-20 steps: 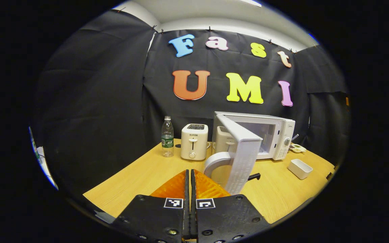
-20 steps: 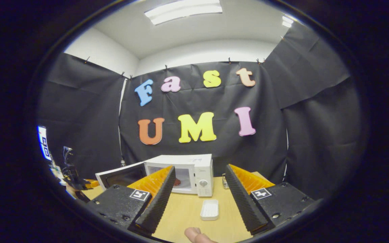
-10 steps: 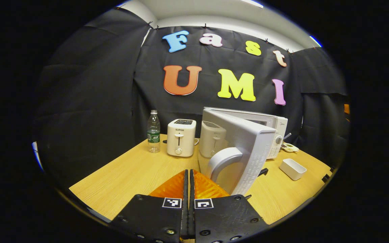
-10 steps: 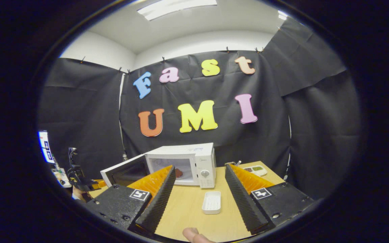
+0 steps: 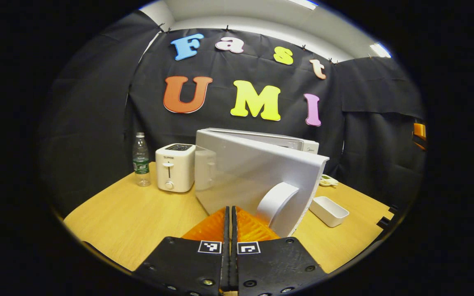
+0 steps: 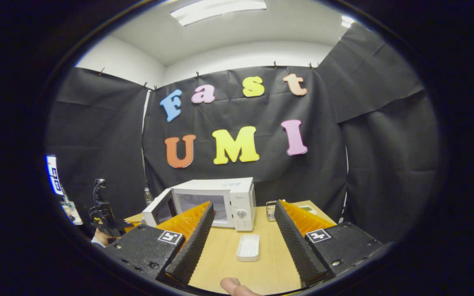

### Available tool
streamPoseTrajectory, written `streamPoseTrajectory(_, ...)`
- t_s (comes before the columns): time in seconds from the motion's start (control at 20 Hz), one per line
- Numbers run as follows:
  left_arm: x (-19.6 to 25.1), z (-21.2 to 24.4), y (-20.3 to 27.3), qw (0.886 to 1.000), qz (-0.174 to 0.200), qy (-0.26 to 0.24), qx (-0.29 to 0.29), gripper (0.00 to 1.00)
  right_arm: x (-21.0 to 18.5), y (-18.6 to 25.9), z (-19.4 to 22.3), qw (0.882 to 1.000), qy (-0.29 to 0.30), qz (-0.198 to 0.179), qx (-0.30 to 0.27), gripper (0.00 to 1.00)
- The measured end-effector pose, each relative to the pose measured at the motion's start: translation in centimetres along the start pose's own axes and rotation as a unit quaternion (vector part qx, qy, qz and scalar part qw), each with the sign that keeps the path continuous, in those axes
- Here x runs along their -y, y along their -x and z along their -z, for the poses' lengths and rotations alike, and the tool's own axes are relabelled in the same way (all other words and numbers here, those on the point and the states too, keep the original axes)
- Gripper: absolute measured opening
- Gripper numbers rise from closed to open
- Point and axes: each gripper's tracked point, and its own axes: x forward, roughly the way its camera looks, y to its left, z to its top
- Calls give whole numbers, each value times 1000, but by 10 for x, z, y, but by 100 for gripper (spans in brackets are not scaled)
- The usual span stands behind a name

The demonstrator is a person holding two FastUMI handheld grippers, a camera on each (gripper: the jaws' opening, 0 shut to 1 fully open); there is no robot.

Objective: Open the microwave oven with the left hand, put the food in, and close the microwave oven.

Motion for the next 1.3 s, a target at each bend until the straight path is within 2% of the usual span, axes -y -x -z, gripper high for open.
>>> streamPoseTrajectory(0.15, 24, -3, -20, 1000, 19, -6, 18, 0, 11, 5, -6, 1000, 5, 7, 6, 94)
streamPoseTrajectory(0.4, 49, 6, -58, 999, 31, -7, 4, 0, 26, 16, -17, 1000, 0, 12, 18, 94)
streamPoseTrajectory(0.45, 53, 5, -66, 999, 31, -12, 7, 14, 31, 17, -20, 1000, -1, 15, 22, 94)
streamPoseTrajectory(0.5, 58, 5, -73, 999, 35, -17, 7, 14, 36, 19, -22, 1000, -1, 17, 25, 94)
streamPoseTrajectory(0.55, 66, 6, -80, 999, 46, -18, 10, 0, 41, 20, -24, 999, -1, 19, 30, 94)
streamPoseTrajectory(0.7, 94, 6, -96, 997, 82, 3, 14, 0, 59, 21, -36, 998, 11, 30, 49, 94)
streamPoseTrajectory(0.8, 107, 1, -103, 996, 83, 7, 16, 0, 69, 14, -39, 998, 12, 36, 53, 94)
streamPoseTrajectory(0.85, 112, -2, -110, 996, 83, 4, 19, 0, 73, 9, -40, 998, 12, 36, 52, 82)
streamPoseTrajectory(0.9, 119, -6, -118, 996, 84, -1, 24, 0, 77, 3, -39, 998, 11, 35, 51, 82)
streamPoseTrajectory(0.95, 124, -8, -126, 996, 82, -9, 23, 0, 81, -3, -38, 998, 10, 35, 49, 94)
streamPoseTrajectory(1.05, 128, -8, -146, 997, 70, -29, 15, 0, 90, -15, -36, 998, 10, 33, 44, 94)
streamPoseTrajectory(1.1, 131, -8, -154, 997, 68, -34, 10, 0, 95, -21, -34, 999, 11, 32, 42, 82)
streamPoseTrajectory(1.15, 136, -8, -162, 997, 70, -33, 6, 0, 99, -28, -33, 999, 11, 31, 39, 82)
streamPoseTrajectory(1.2, 140, -8, -169, 997, 74, -29, 4, 0, 104, -37, -32, 999, 11, 30, 37, 94)
streamPoseTrajectory(1.3, 147, -10, -183, 997, 75, -25, 3, 0, 111, -52, -28, 999, 9, 26, 35, 94)
